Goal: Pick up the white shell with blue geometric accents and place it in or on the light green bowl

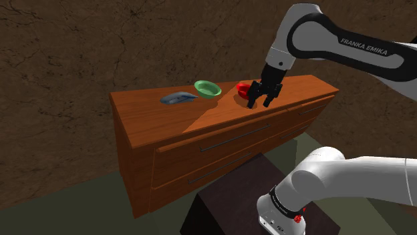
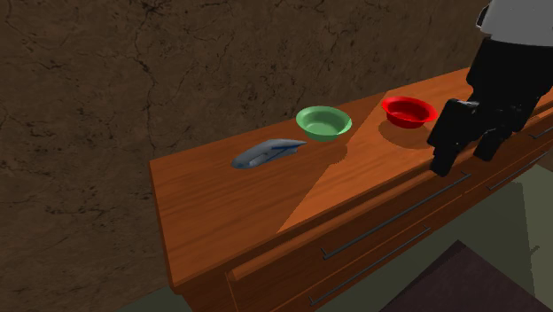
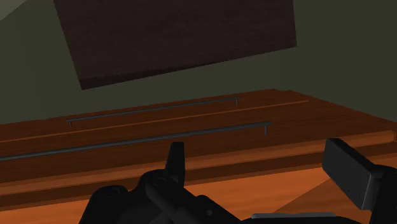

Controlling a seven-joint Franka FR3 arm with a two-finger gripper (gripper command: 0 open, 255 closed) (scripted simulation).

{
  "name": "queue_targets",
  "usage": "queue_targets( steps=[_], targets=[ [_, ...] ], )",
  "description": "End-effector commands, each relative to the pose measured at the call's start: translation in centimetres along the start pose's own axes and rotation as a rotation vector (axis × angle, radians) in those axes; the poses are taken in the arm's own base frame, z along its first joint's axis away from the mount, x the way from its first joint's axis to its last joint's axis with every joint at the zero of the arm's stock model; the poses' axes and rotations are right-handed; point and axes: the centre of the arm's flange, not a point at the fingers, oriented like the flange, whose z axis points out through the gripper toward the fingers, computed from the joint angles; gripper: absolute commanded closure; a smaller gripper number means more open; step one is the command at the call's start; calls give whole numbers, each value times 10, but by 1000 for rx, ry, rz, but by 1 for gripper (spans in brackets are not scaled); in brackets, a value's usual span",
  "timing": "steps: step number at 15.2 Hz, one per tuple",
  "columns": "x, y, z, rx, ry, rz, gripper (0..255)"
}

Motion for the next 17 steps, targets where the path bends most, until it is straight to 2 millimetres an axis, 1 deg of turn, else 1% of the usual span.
queue_targets(
  steps=[1,5,9,13,17],
  targets=[
    [0,0,0,0,0,0,0],
    [32,-35,17,12,15,129,0],
    [68,-65,33,24,29,259,0],
    [109,-91,48,37,44,388,0],
    [152,-111,62,49,58,518,0]
  ],
)
